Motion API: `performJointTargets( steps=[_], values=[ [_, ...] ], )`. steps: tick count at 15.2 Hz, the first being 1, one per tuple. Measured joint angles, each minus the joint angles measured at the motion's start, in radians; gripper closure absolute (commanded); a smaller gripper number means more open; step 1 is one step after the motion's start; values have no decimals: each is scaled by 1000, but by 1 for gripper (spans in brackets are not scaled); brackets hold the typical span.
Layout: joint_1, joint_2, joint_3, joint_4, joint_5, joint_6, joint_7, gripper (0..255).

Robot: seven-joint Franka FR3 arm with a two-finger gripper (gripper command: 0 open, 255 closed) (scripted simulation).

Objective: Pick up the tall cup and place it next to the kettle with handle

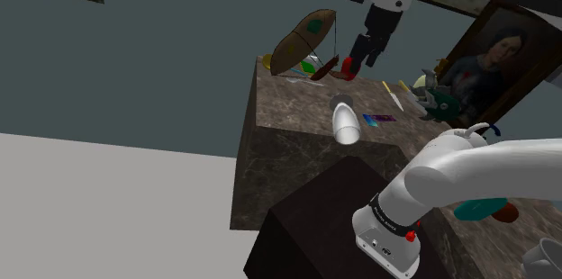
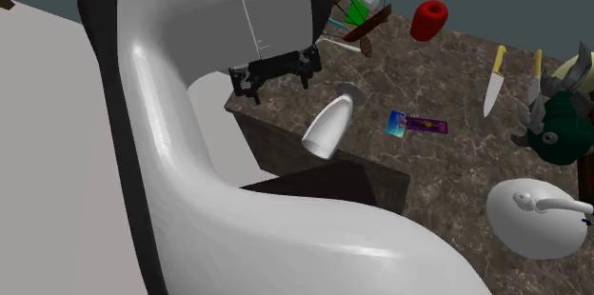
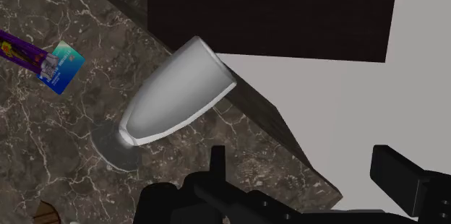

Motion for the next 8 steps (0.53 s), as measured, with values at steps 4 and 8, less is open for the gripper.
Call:
performJointTargets(
  steps=[4,8],
  values=[
    [-26,57,-26,-1,-1,40,17,0],
    [-72,167,-77,-1,0,115,46,0]
  ],
)
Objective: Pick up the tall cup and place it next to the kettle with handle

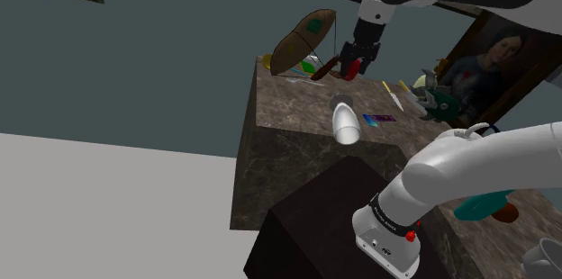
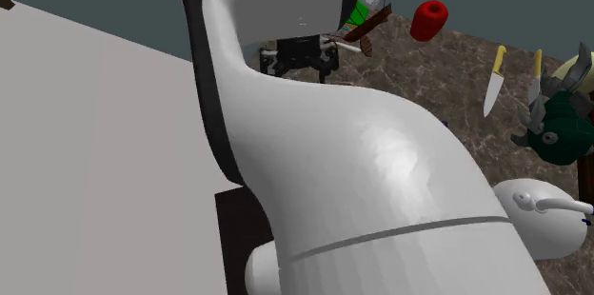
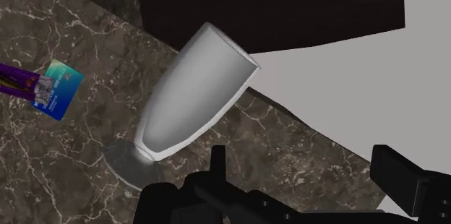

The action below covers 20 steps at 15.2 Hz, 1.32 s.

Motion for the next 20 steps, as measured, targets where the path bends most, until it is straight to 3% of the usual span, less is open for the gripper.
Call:
performJointTargets(
  steps=[15,20],
  values=[
    [-148,464,-199,78,87,242,59,0],
    [-173,556,-231,78,125,300,59,0]
  ],
)
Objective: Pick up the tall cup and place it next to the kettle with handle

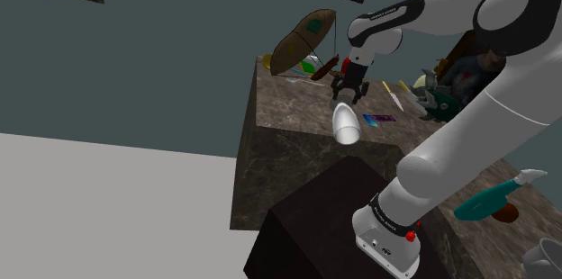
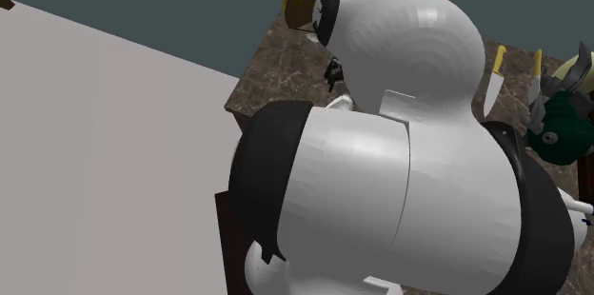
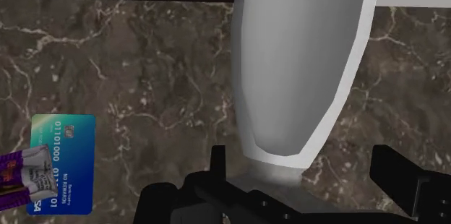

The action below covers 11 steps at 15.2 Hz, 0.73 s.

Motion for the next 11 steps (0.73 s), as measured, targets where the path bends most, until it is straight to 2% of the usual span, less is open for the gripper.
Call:
performJointTargets(
  steps=[5,11],
  values=[
    [0,23,-1,-47,10,68,-8,0],
    [1,24,0,-56,11,78,-7,0]
  ],
)
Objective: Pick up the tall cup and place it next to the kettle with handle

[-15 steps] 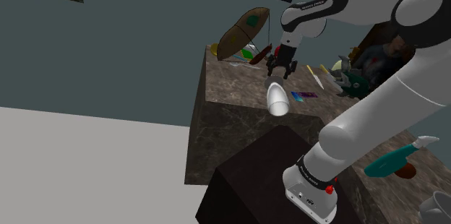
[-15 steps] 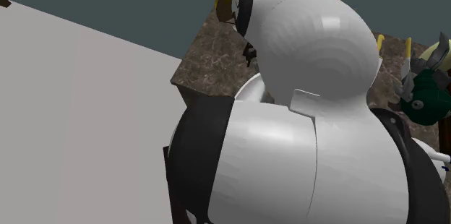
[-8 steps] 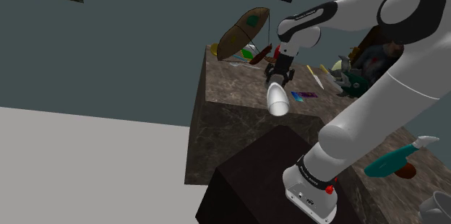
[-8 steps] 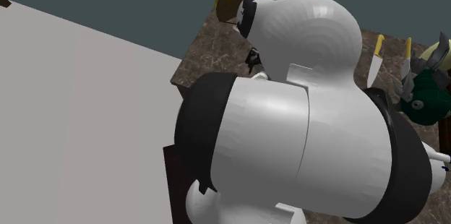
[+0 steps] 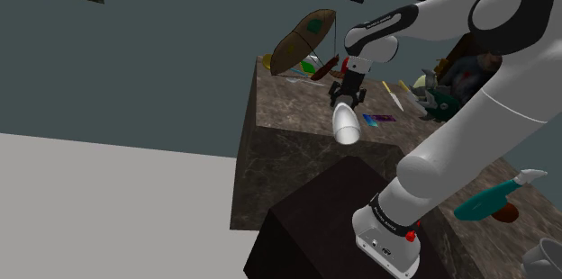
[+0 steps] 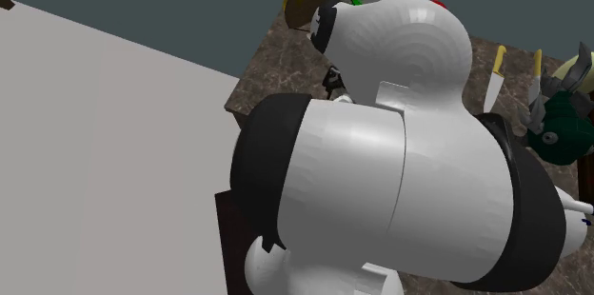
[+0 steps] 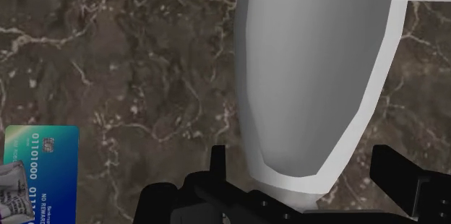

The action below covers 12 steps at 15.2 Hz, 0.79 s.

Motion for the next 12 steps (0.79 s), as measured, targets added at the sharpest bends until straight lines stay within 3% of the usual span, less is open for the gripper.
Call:
performJointTargets(
  steps=[1,2,12],
  values=[
    [0,0,0,0,0,0,0,0],
    [0,0,0,0,0,0,0,255],
    [0,0,0,0,0,0,0,255]
  ],
)
